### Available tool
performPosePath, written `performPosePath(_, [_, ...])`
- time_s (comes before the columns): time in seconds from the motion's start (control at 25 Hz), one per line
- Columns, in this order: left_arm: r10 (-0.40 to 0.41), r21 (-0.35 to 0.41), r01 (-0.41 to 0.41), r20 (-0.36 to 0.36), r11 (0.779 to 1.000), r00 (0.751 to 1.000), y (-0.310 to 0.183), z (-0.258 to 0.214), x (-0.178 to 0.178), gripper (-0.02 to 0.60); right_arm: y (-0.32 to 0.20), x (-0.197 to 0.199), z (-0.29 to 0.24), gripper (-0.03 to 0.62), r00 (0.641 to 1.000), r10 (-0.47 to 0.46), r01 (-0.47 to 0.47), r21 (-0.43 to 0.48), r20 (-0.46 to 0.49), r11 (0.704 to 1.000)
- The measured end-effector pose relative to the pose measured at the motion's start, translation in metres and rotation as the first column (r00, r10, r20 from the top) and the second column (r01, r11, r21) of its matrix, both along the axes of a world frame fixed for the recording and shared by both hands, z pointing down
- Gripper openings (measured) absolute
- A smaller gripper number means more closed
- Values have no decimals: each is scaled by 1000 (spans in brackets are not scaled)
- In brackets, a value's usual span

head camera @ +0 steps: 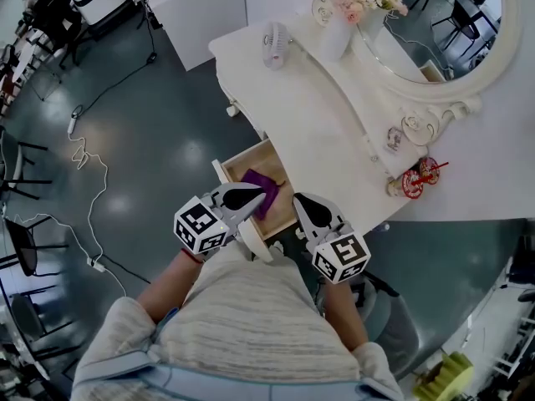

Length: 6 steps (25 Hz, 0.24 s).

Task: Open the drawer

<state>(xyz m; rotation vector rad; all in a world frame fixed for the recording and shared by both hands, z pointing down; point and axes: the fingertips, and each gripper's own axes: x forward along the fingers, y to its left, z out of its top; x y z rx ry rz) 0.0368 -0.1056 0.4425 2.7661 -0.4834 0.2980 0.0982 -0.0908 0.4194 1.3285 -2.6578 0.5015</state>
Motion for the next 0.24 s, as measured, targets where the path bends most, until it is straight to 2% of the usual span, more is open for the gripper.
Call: performPosePath(0.24, [-6, 4, 6, -1, 1000, 1000, -1, -4, -6, 15, -2, -6, -1, 8, 1000, -14, 14, 6, 1, 1000])
